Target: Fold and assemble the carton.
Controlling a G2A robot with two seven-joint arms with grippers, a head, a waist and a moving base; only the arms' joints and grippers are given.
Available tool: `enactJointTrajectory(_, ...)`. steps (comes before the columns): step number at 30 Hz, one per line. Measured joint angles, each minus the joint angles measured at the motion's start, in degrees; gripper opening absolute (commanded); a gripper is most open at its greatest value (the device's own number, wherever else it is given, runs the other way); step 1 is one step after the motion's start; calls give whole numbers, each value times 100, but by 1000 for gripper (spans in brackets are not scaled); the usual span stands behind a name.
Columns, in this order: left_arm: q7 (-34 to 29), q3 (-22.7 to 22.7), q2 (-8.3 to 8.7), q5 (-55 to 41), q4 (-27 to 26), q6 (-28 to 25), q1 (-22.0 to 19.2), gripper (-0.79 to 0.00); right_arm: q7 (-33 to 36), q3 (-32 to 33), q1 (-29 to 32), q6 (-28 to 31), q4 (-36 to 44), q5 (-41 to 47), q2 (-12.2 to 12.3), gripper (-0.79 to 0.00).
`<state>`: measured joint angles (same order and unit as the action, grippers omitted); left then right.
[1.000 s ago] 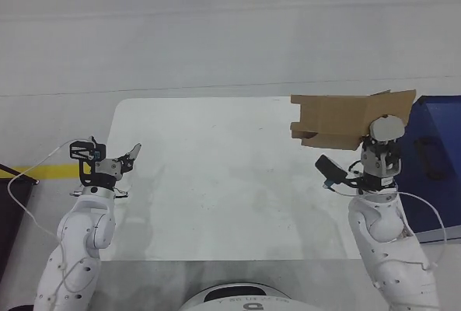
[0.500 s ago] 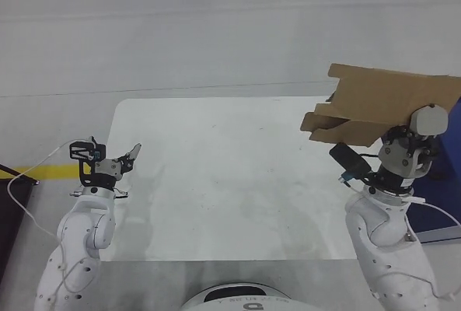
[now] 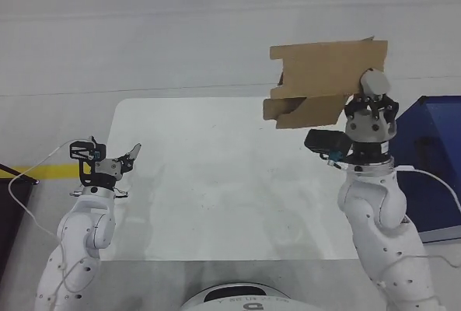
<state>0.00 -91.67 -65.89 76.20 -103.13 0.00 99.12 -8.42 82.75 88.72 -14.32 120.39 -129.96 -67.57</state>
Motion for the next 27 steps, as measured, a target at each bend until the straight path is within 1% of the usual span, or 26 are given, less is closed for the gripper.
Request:
enactJointTrajectory(1, 0, 0, 0, 0, 0, 0, 0, 0, -189, 73, -60, 888, 25, 648, 29, -785)
enactJointTrajectory(3, 0, 0, 0, 0, 0, 0, 0, 0, -343, 221, -169, 2283, 65, 1528, 75, -785)
enactJointTrajectory(4, 0, 0, 0, 0, 0, 0, 0, 0, -431, 340, -283, 3116, 26, 2095, 104, -785)
enactJointTrajectory(6, 0, 0, 0, 0, 0, 0, 0, 0, -437, 467, -476, 4204, -175, 3006, 135, -785)
enactJointTrajectory(7, 0, 0, 0, 0, 0, 0, 0, 0, -346, 497, -620, 4867, -348, 3631, 150, -785)
enactJointTrajectory(9, 0, 0, 0, 0, 0, 0, 0, 0, -55, 471, -851, 5753, -640, 4517, 170, -785)
enactJointTrajectory(10, 0, 0, 0, 0, 0, 0, 0, 0, 197, 388, -994, 6256, -857, 5113, 179, -785)
enactJointTrajectory(12, 0, 0, 0, 0, 0, 0, 0, 0, 618, 183, -1204, 6864, -1241, 6104, 187, -785)
enactJointTrajectory(13, 0, 0, 0, 0, 0, 0, 0, 0, 932, 6, -1360, 7130, -1517, 6809, 194, -785)
enactJointTrajectory(15, 0, 0, 0, 0, 0, 0, 0, 0, 1484, -315, -1635, 7253, -1937, 7906, 216, -785)
enactJointTrajectory(16, 0, 0, 0, 0, 0, 0, 0, 0, 1913, -529, -1847, 7209, -2224, 8648, 236, -785)
enactJointTrajectory(17, 0, 0, 0, 0, 0, 0, 0, 0, 2259, -677, -2019, 7119, -2423, 9191, 253, -785)
enactJointTrajectory(19, 0, 0, 0, 0, 0, 0, 0, 0, 3035, -970, -2396, 6790, -2814, 10367, 284, -785)
enactJointTrajectory(22, 0, 0, 0, 0, 0, 0, 0, 0, 3954, -1257, -2782, 6165, -3323, 11787, 306, -785)
enactJointTrajectory(24, 0, 0, 0, 0, 0, 0, 0, 0, 4353, -1335, -2936, 5902, -3542, 12391, 313, -785)
enactJointTrajectory(25, 0, 0, 0, 0, 0, 0, 0, 0, 4539, -1357, -2984, 5879, -3629, 12666, 319, -785)
enactJointTrajectory(27, 0, 0, 0, 0, 0, 0, 0, 0, 4715, -1367, -2992, 5941, -3709, 12931, 331, -785)
